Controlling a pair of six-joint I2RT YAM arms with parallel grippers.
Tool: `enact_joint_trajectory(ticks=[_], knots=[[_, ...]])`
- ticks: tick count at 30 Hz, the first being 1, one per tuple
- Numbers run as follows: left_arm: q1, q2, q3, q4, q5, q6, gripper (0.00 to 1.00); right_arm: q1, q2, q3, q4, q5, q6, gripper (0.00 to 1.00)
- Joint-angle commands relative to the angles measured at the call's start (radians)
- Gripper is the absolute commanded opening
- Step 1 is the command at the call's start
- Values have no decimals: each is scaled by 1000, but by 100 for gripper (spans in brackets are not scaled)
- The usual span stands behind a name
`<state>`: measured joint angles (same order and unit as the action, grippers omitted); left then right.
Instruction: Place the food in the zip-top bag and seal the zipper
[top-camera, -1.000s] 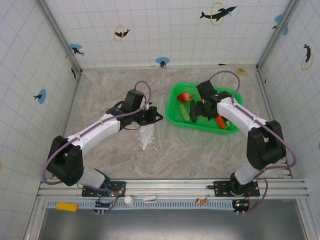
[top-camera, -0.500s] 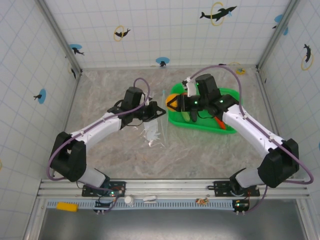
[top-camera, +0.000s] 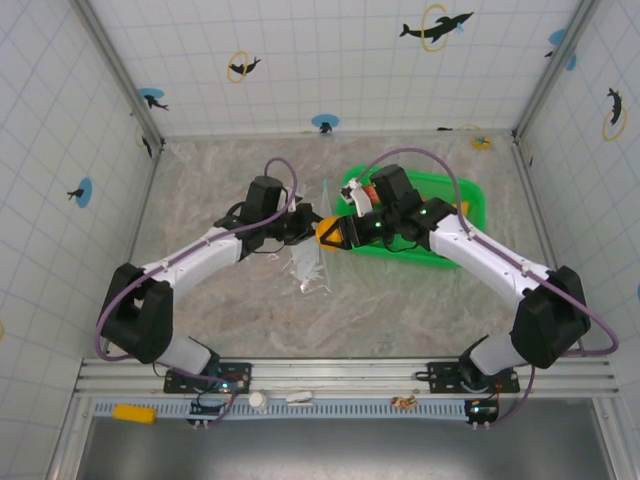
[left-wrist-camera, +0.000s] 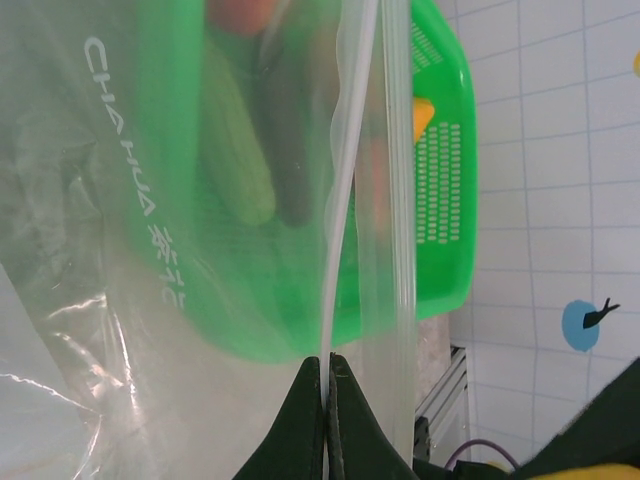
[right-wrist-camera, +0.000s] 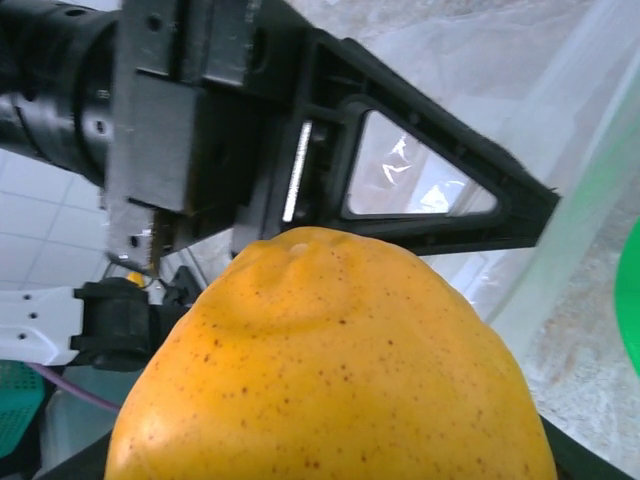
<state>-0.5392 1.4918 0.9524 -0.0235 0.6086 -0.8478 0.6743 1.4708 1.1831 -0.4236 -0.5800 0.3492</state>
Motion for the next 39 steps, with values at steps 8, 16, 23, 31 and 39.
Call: enact_joint_trajectory(ticks=[8, 16, 23, 31, 39], knots=[[6, -71, 8, -29, 25, 13, 0, 9, 69, 83, -196, 363, -72, 48], [5, -91, 32, -90, 24, 41, 0, 32, 153, 223, -297, 432, -44, 48], [3, -107, 121, -117, 14, 43, 0, 63, 272, 394, -446, 533, -40, 51], [3, -99, 214, -186, 14, 90, 0, 90, 310, 465, -479, 541, -42, 62], [3, -96, 229, -248, -16, 121, 0, 43, 236, 426, -347, 390, 8, 86]])
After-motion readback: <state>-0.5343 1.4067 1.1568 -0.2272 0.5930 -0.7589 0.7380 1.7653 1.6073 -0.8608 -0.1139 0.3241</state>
